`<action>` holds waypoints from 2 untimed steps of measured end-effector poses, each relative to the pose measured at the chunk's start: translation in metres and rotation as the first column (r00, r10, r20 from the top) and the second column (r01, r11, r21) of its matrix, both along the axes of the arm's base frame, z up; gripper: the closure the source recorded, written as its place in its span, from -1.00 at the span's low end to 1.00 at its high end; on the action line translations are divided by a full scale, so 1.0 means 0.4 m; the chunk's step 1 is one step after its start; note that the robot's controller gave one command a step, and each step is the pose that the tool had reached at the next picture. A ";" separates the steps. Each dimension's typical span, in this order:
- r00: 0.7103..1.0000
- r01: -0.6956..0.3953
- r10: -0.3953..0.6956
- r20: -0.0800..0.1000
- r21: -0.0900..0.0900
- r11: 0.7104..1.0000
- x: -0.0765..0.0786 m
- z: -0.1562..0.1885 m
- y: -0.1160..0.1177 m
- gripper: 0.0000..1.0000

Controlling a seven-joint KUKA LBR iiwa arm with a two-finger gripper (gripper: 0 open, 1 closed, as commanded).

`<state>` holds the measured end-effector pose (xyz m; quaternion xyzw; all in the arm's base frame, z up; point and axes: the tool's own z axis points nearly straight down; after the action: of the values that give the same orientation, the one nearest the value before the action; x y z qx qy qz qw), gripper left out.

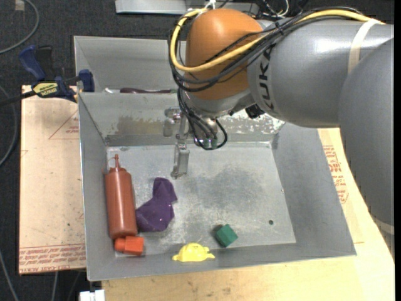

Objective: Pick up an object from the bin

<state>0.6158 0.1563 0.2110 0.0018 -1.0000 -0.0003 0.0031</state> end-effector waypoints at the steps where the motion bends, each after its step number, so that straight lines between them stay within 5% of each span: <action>1: 1.000 0.003 -0.003 0.008 0.001 1.000 0.004 0.013 -0.002 -1.00; 2: 0.967 -0.256 0.256 0.010 0.002 0.967 -0.012 -0.065 -0.017 -1.00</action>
Offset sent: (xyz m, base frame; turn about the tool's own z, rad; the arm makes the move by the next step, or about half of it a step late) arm -0.0131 -0.0153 -0.0617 -0.5196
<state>0.6111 0.1497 0.1851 0.1309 -0.9914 -0.0014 -0.0017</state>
